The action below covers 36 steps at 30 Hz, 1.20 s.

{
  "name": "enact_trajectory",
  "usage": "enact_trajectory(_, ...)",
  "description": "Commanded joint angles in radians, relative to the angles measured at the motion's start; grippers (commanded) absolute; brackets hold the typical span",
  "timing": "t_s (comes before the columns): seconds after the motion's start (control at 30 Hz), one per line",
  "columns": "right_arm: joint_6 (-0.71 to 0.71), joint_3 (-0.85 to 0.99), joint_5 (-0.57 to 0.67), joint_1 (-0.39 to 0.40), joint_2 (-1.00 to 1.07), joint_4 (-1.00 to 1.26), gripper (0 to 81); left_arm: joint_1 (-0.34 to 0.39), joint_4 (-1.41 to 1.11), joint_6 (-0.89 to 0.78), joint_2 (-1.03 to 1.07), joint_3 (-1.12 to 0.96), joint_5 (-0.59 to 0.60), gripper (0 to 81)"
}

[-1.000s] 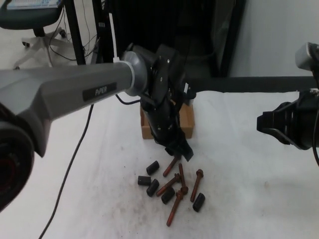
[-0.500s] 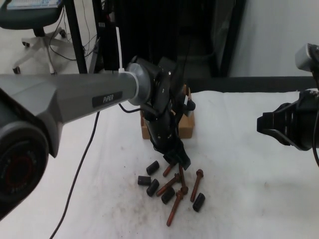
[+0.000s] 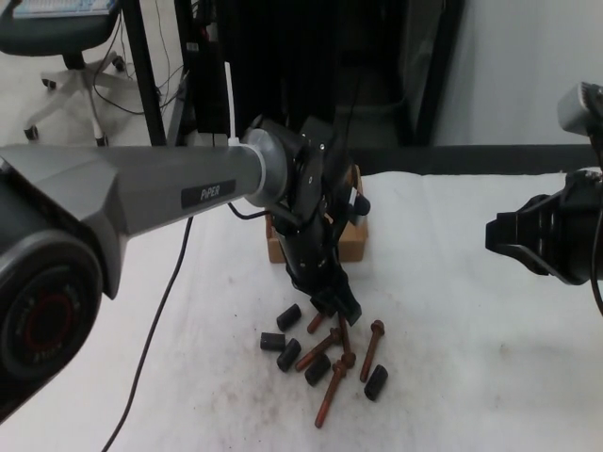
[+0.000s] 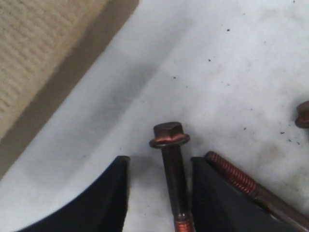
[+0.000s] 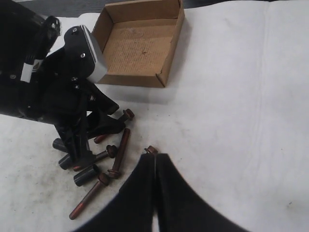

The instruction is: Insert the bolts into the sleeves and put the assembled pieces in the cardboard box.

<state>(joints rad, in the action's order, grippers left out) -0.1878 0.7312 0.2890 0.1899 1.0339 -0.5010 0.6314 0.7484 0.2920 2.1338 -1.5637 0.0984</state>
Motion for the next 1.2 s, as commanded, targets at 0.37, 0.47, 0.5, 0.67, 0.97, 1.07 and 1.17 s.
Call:
enact_trajectory(0.37, 0.005, 0.012, 0.008, -0.004, -0.001, 0.003, 0.8, 0.003, 0.008, -0.068, 0.031, -0.011, -0.016, 37.2)
enact_trajectory(0.47, 0.005, 0.012, 0.008, -0.004, -0.001, 0.003, 0.8, 0.003, 0.001, -0.069, 0.035, -0.011, -0.016, 33.7)
enact_trajectory(0.5, 0.005, 0.012, 0.008, -0.004, -0.001, 0.003, 0.8, 0.003, -0.003, -0.069, 0.035, -0.011, -0.016, 29.7)
enact_trajectory(0.67, 0.005, 0.012, 0.000, -0.004, -0.001, 0.004, 0.8, 0.003, 0.005, -0.073, 0.035, -0.011, -0.016, 0.4)
enact_trajectory(0.97, 0.005, 0.012, 0.011, -0.004, -0.001, 0.004, 0.8, -0.003, 0.056, -0.145, -0.070, -0.083, -0.014, 0.3)
enact_trajectory(1.07, 0.005, 0.012, 0.080, -0.004, 0.006, 0.010, 0.8, -0.014, 0.025, -0.166, -0.180, -0.089, -0.014, 0.3)
enact_trajectory(1.17, 0.039, 0.012, 0.173, 0.001, 0.023, 0.027, 0.8, -0.033, 0.021, -0.222, -0.308, -0.084, -0.014, 0.3)
